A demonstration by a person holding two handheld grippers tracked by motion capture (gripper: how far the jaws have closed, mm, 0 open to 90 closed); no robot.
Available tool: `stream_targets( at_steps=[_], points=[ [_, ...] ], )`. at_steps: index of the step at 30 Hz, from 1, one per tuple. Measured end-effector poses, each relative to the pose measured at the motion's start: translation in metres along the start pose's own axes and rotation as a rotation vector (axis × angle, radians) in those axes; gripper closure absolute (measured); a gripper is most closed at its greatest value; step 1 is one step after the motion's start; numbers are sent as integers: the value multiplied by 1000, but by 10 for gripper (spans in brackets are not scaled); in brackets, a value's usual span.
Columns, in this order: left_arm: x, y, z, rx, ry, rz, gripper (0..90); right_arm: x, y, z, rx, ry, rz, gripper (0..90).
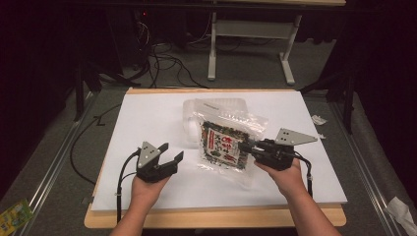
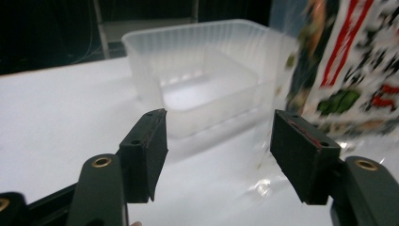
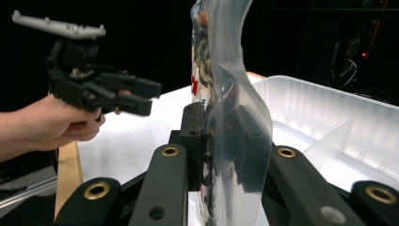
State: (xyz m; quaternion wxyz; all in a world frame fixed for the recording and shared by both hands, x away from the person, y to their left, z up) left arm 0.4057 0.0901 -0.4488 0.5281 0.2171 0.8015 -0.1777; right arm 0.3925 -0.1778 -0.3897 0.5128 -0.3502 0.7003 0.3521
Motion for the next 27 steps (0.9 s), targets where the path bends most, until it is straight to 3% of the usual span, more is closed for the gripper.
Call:
stream_targets(
  at_steps=[4,10,16,19,27],
  points=[
    [12,14,-11,-29,18,8,351,-5,2,-7,26,-26,20,770],
    [32,27,-20,-34,26,-34,345,-17,2,-21,82,-73,33,770],
    [31,31,-21,-51,22,-8,318,-37,-4,-28,147,-124,36,769],
    [32,32,-21,-58,29,11,312,-49,-12,-24,196,-141,34,769],
    [35,33,-20,-46,43,0,309,-77,-38,2,244,-134,22,769]
  ],
)
Point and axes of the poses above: each handheld gripper's, and its own axes: z roughly forward along the jaws, x roughly out of its underside, y roughly to its left, the point moved 8 cm from there along z, roughly forward along the jaws, and after that the axes turned 4 degrees about -x, right-handed, at the moved point
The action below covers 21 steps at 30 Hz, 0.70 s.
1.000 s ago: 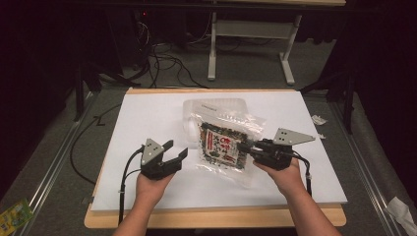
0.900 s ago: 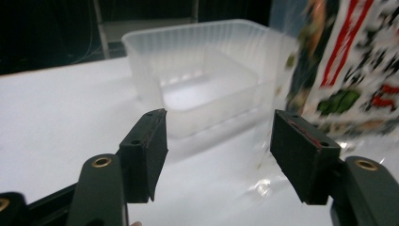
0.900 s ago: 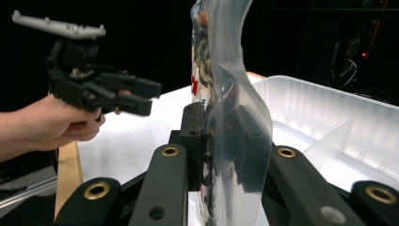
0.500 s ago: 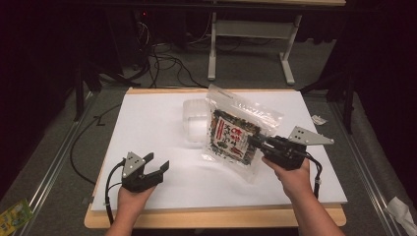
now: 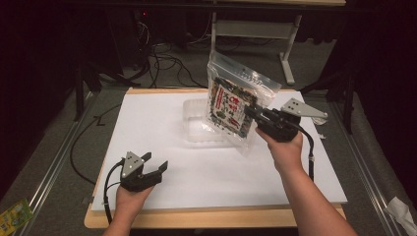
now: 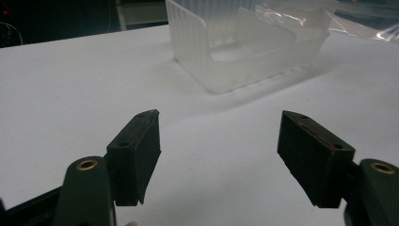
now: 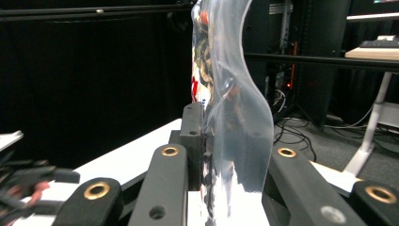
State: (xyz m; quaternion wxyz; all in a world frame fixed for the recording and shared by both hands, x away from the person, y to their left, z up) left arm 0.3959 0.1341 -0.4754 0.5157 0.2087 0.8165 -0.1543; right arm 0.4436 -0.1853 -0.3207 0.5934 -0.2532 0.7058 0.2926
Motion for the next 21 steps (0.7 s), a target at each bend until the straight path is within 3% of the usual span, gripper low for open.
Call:
stream_targets(
  at_steps=[11,21],
  points=[
    [2,-1,2,19,11,12,300,-11,-22,65,41,33,-26,768],
    [1,-2,1,33,9,3,299,-7,-25,108,52,73,-59,767]
  ],
)
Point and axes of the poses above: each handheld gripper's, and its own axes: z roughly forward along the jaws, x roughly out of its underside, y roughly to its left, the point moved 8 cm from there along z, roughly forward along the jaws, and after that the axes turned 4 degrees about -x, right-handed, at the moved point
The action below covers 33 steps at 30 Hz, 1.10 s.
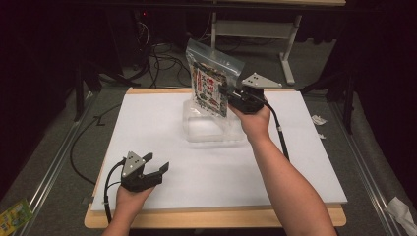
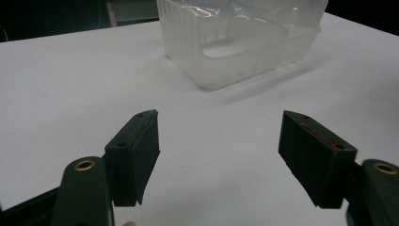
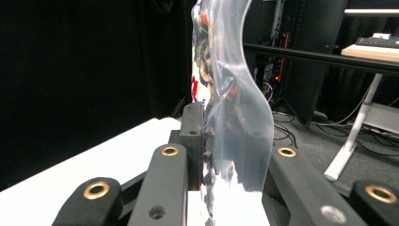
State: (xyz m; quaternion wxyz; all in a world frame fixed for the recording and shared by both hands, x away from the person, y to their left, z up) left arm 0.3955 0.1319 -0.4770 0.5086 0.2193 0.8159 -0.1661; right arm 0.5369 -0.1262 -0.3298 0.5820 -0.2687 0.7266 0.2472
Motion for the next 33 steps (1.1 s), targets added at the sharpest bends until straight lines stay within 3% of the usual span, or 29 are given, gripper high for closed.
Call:
stream_targets(
  at_steps=[6,12,23,33],
  points=[
    [0,-1,1,6,-2,4,299,6,-1,16,1,22,-20,767],
    [0,-2,1,14,0,2,300,12,-7,23,0,33,-22,767],
    [-1,-2,0,14,-2,5,301,18,-2,33,-12,46,-48,766],
    [0,-2,1,17,0,3,302,26,3,41,-18,54,-23,766]
  ],
)
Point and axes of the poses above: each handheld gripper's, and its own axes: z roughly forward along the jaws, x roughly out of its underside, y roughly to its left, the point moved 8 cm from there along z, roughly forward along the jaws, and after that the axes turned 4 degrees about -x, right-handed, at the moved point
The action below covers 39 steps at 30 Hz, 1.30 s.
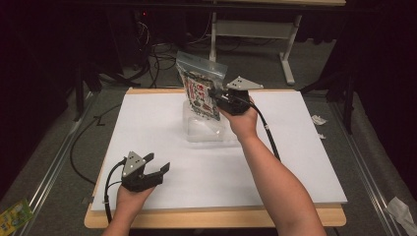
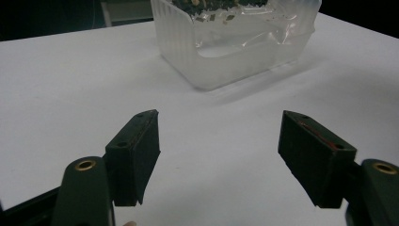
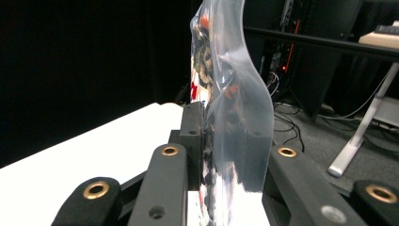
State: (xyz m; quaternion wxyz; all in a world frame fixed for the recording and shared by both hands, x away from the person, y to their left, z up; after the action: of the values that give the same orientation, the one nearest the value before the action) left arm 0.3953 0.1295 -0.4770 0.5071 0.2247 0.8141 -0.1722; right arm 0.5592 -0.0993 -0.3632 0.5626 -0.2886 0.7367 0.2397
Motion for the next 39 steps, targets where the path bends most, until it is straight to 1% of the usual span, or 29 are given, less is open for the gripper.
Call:
stream_targets(
  at_steps=[4,6,7,13,14,16,17,18,21,22,24,28,30,31,33,34,35,36,39],
  points=[
    [0,0,0,1,-1,-1,302,7,0,3,8,10,7,766],
    [0,0,0,0,0,-1,302,9,-1,4,11,3,8,765],
    [0,0,0,1,0,-2,303,11,-1,4,16,9,16,765],
    [0,0,0,1,-2,-3,304,11,0,6,15,7,8,766],
    [0,0,0,2,-3,-3,304,11,0,5,17,7,11,766],
    [0,0,0,2,-2,-2,304,3,-1,1,28,-16,14,766],
    [0,0,0,1,-2,-1,304,-2,0,-2,24,-33,17,767],
    [0,0,0,2,0,-2,304,-9,0,-5,14,-44,7,767],
    [0,0,0,3,-2,-7,304,-22,1,-12,22,-48,-52,767],
    [0,0,0,2,-3,-7,304,-24,1,-14,22,-47,-59,767],
    [0,-1,1,3,1,-5,305,-25,2,-16,7,-58,-61,767],
    [0,-2,0,1,-1,0,306,-19,5,-12,1,-38,-116,767],
    [0,-1,0,1,-1,-1,307,-15,5,-10,4,-29,-124,767],
    [0,-1,1,1,2,0,307,-14,6,-9,0,-34,-131,767],
    [1,0,1,0,3,-2,307,-13,6,-7,-4,-34,-130,767],
    [1,1,1,0,4,-3,307,-9,9,-4,-4,-22,-150,767],
    [1,1,1,0,4,-3,306,-9,9,-4,-4,-22,-150,767],
    [1,1,1,0,3,-5,307,-7,11,-1,-14,-16,-159,766],
    [1,1,1,1,2,-6,307,-4,13,3,-14,-14,-162,766]
  ],
)
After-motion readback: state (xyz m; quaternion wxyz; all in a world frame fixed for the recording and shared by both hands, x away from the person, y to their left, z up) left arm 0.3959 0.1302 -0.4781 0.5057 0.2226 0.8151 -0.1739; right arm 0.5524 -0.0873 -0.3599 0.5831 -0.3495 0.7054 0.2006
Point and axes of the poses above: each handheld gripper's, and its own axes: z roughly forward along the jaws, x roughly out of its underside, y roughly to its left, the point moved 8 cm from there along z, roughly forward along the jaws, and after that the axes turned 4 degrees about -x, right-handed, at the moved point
